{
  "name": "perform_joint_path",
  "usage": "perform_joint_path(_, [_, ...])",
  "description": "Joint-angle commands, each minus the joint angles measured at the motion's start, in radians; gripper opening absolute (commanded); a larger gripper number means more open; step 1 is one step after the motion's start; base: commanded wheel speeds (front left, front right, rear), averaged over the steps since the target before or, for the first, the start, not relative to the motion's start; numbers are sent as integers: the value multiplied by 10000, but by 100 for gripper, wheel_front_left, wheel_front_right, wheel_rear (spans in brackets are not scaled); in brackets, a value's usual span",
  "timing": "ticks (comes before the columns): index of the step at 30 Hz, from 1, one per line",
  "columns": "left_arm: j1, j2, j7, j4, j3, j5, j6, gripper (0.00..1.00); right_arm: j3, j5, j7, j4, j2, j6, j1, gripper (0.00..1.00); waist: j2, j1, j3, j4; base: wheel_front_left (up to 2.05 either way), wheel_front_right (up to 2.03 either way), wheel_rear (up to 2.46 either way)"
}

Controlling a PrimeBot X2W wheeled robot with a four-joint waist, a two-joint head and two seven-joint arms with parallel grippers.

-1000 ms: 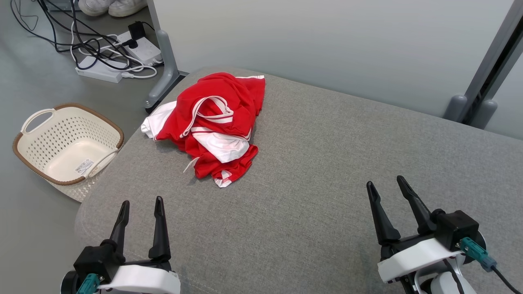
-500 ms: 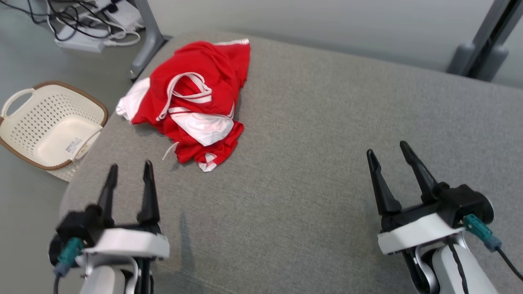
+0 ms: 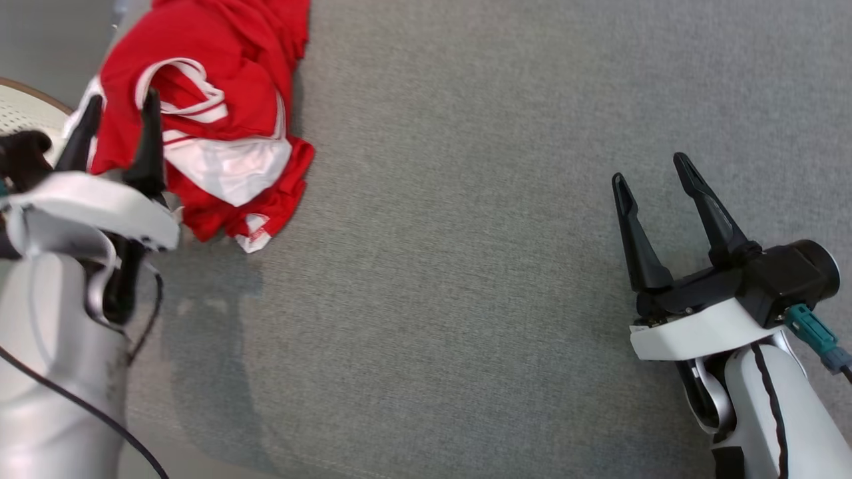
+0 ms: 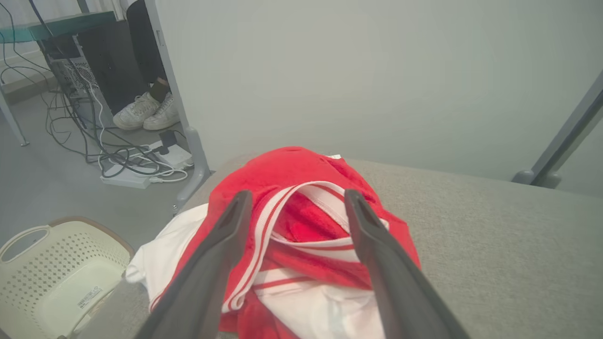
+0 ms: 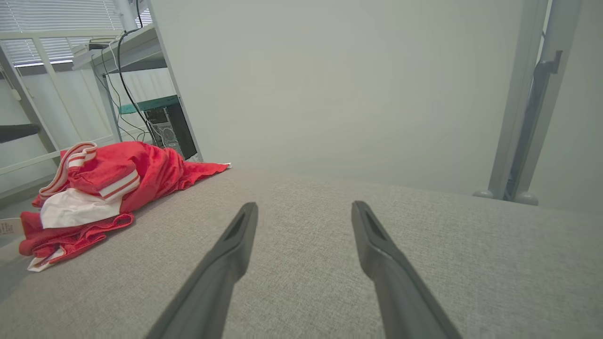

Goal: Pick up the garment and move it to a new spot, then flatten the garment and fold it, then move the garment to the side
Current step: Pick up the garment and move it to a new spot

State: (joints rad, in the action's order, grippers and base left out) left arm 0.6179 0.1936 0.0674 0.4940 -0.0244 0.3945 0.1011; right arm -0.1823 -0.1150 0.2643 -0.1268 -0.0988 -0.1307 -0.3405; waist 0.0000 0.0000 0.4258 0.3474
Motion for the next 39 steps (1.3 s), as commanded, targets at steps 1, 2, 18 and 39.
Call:
perform_joint_path(1, [464,234,-300,141,23,87,63,100,-42,62,26,89,-76,-1,-149,100,0,0,525,-405,0,0,0])
perform_joint_path(2, [749,377,-571,268,35,175,107,100,-51,77,26,95,-93,-1,-177,100,0,0,620,-459,0,0,0])
perform_joint_path(18, [3160,1826,-4566,2357,565,458,50,100,-270,182,18,152,-141,1,-455,100,0,0,1518,-1101,0,0,0])
perform_joint_path(39, [3576,2180,-4369,2308,531,902,87,0,-248,-12,22,-84,109,1,-433,100,0,0,907,-1140,0,0,0])
